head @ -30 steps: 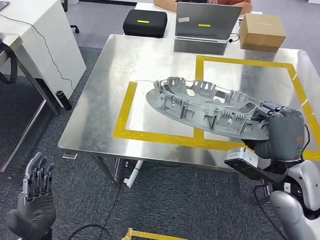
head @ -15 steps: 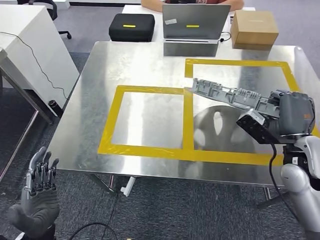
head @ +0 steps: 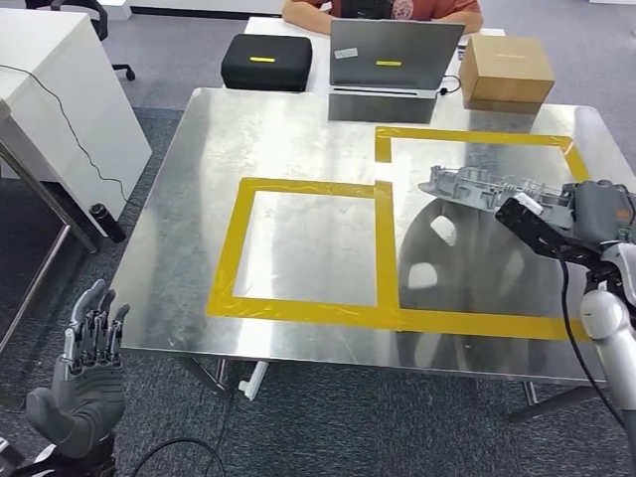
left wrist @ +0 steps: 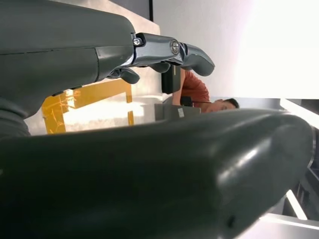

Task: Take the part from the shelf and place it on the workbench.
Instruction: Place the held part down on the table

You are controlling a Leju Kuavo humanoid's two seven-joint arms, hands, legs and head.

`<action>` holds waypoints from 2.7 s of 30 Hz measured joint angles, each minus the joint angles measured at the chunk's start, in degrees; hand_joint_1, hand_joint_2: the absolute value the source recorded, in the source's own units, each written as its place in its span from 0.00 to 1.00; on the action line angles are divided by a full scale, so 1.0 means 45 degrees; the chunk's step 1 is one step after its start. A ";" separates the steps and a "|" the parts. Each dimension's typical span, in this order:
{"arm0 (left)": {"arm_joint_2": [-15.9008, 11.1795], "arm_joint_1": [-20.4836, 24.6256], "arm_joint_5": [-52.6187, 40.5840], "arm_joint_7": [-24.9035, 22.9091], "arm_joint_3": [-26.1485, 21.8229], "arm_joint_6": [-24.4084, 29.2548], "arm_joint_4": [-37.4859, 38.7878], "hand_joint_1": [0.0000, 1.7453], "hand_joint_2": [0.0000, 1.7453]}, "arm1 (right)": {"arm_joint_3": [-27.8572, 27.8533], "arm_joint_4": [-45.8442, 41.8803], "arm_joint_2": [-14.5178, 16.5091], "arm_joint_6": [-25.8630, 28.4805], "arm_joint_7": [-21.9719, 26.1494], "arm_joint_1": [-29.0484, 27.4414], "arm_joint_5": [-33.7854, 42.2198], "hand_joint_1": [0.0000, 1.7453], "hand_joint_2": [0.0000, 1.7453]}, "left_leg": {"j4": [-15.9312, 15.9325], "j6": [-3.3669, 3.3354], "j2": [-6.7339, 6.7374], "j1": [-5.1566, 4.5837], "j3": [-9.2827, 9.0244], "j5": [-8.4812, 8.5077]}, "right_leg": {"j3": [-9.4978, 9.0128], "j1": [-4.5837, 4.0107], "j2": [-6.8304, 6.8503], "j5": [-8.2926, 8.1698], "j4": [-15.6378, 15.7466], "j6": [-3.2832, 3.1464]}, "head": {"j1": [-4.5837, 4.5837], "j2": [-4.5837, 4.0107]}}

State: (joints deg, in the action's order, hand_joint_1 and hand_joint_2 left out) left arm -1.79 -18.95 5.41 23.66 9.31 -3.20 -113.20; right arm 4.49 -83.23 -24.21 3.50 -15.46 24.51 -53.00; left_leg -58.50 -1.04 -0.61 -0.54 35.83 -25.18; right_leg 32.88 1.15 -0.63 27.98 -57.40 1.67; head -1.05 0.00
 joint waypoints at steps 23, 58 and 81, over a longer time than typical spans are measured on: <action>0.0378 0.0200 -0.0038 -0.0647 0.0223 -0.0061 -0.0135 0.00 0.00 | 0.0854 0.4234 0.0022 -0.1219 -0.0605 0.0534 -0.0772 1.00 1.00 | -0.0010 -0.0120 -0.0003 0.0023 -0.0026 0.0034 | -0.0042 -0.0023 0.0011 -0.0066 0.0062 0.0191 | 0.0010 0.0000; 0.0458 0.0221 0.0240 -0.0583 0.0249 0.0105 -0.0209 0.00 0.00 | 0.2079 0.7324 0.0041 -0.4276 0.0311 0.1958 0.0434 0.00 0.00 | -0.0011 -0.0117 -0.0031 0.0025 -0.0065 0.0055 | -0.0087 -0.0024 0.0033 -0.0076 0.0063 0.0205 | 0.0010 0.0000; 0.0280 -0.0111 -0.0050 -0.0071 0.0206 0.0504 -0.0212 0.00 0.00 | 0.2722 0.4416 -0.0279 -0.0678 0.3048 0.1152 0.3352 0.00 0.00 | -0.0008 -0.0114 -0.0025 0.0032 -0.0064 0.0053 | -0.0078 -0.0033 0.0010 -0.0072 0.0061 0.0199 | 0.0011 0.0000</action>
State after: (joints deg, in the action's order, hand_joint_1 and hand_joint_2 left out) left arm -0.53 -19.45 5.19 23.34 10.23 -0.93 -114.15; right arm 16.74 -63.36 -25.46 0.45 -1.75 29.69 -37.91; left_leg -58.53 -1.55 -0.73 -0.39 35.54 -24.94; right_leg 32.53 1.00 -0.58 27.65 -57.12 2.57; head -1.00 0.00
